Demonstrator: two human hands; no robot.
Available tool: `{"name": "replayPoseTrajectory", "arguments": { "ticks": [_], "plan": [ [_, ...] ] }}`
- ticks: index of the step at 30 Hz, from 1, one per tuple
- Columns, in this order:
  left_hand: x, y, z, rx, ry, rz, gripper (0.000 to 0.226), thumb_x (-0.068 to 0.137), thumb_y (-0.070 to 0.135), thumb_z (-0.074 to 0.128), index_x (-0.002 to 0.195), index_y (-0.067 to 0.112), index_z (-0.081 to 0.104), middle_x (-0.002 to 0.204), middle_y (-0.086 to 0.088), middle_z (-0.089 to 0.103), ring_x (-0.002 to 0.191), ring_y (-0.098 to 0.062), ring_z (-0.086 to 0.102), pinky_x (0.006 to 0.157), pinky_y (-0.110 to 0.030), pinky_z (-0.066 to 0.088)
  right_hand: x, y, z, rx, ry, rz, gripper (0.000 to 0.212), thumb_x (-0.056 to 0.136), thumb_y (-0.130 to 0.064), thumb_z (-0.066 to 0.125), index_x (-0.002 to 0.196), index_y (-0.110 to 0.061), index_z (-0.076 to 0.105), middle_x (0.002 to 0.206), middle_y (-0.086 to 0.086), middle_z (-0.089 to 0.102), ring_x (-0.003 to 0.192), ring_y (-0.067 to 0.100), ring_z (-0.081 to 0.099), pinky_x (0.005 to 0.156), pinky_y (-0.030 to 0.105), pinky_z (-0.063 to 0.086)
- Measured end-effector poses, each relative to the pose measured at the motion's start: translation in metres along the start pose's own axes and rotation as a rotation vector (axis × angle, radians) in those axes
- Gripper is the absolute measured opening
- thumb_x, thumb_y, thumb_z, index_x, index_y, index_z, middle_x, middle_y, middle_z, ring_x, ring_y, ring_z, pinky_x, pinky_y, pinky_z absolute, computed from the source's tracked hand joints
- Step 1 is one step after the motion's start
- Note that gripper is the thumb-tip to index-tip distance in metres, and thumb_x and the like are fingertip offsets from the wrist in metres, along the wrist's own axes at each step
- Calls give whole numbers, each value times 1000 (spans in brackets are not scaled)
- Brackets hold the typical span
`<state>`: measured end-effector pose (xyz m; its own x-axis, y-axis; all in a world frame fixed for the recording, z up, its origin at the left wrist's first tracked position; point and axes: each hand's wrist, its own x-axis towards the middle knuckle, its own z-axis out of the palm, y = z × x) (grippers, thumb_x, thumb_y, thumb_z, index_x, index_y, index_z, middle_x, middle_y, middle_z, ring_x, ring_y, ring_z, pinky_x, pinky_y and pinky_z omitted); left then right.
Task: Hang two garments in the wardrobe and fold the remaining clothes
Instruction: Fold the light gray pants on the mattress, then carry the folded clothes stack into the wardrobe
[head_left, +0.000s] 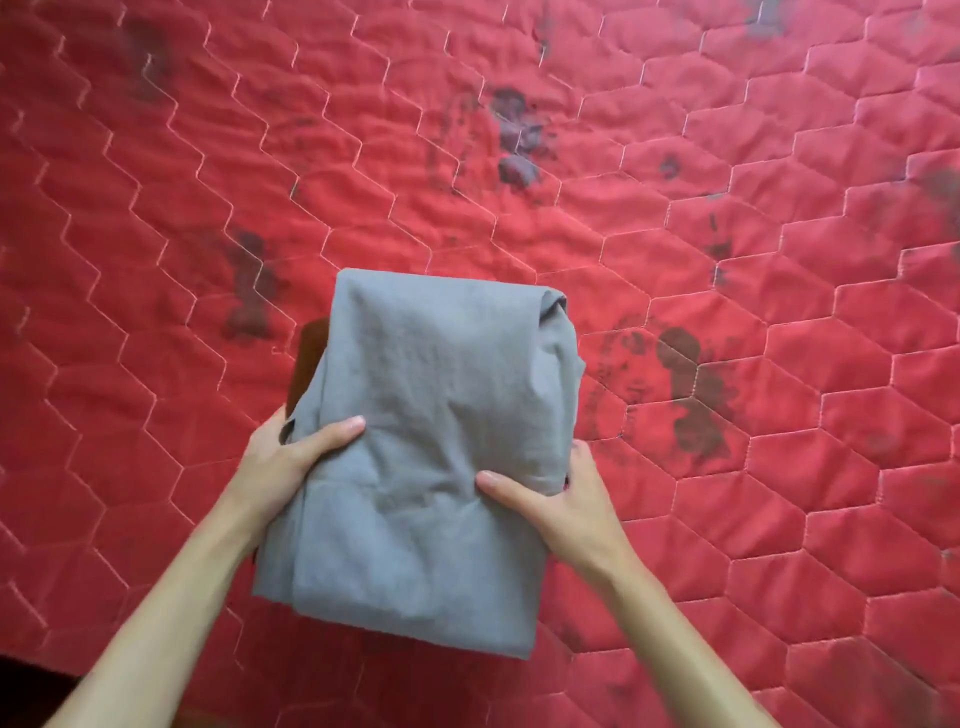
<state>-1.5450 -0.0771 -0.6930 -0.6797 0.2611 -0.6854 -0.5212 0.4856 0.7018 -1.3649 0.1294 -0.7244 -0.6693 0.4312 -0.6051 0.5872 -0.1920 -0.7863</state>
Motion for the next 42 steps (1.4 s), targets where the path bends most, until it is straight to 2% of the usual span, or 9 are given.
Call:
{"name": "replayPoseTrajectory", "arguments": {
  "ticks": [2, 5, 9, 17, 25, 32, 35, 38, 42],
  "plan": [
    [22, -24, 0, 111, 113, 43, 80, 55, 57, 89, 124, 28, 61, 114, 7, 73, 105, -14, 70, 95, -41, 53, 19, 14, 5, -188, 31, 20, 89, 45, -74, 86, 123, -60, 46, 138, -11, 37, 134, 6, 37, 112, 33, 36],
    [43, -39, -1, -41, 63, -58, 95, 49, 58, 91, 130, 21, 58, 117, 2, 73, 106, -17, 71, 100, -44, 51, 38, 28, 8, 1, 0, 110, 124, 41, -62, 94, 145, -35, 33, 143, -10, 43, 133, 4, 44, 112, 35, 41],
    [50, -24, -11, -156, -238, -271, 94, 41, 54, 95, 123, 16, 68, 118, -10, 73, 107, -28, 71, 101, -45, 49, 41, 22, 8, 203, -139, 224, 92, 55, -40, 94, 136, -21, 53, 130, 0, 67, 117, 15, 66, 102, 41, 51],
    [9, 21, -11, -308, -338, -582, 78, 55, 43, 90, 121, 6, 71, 123, -22, 68, 112, -37, 67, 107, -50, 45, 9, -50, -17, 239, -243, 503, 64, 65, -48, 80, 116, -11, 73, 114, 11, 75, 106, 25, 71, 99, 40, 51],
    [-133, 106, -48, -476, -281, -366, 52, 85, 37, 72, 129, 9, 63, 123, -21, 68, 108, -36, 69, 77, -40, 60, -88, -161, -25, 255, -285, 258, 67, 64, -48, 77, 117, -8, 71, 115, 15, 73, 105, 29, 71, 92, 38, 53],
    [-313, 167, -97, -518, -30, -31, 44, 86, 32, 67, 125, 12, 65, 121, -17, 71, 106, -33, 71, 80, -39, 62, -210, -268, -22, 220, -500, 0, 75, 63, -48, 76, 125, -7, 65, 116, 14, 73, 106, 29, 71, 83, 32, 58],
    [-400, 182, -116, -518, 63, 51, 62, 75, 35, 81, 129, 14, 61, 118, -15, 72, 104, -32, 71, 84, -42, 58, -271, -311, -21, 173, -587, -100, 69, 67, -49, 74, 124, -11, 65, 115, 12, 74, 106, 28, 71, 86, 34, 57],
    [-482, 194, -126, -491, 185, 164, 99, 31, 46, 99, 118, 16, 63, 97, -8, 78, 84, -22, 76, 65, -31, 60, -325, -343, -18, 152, -680, -149, 68, 68, -50, 74, 123, -12, 67, 117, 13, 73, 109, 30, 69, 100, 44, 51],
    [-581, 202, -131, -577, 344, 306, 39, 71, 34, 76, 105, 19, 63, 80, -2, 78, 67, -15, 75, 50, -24, 56, -389, -378, 1, 91, -788, -210, 66, 69, -54, 75, 121, -13, 70, 116, 13, 73, 110, 30, 69, 105, 48, 47]
  ]
}}
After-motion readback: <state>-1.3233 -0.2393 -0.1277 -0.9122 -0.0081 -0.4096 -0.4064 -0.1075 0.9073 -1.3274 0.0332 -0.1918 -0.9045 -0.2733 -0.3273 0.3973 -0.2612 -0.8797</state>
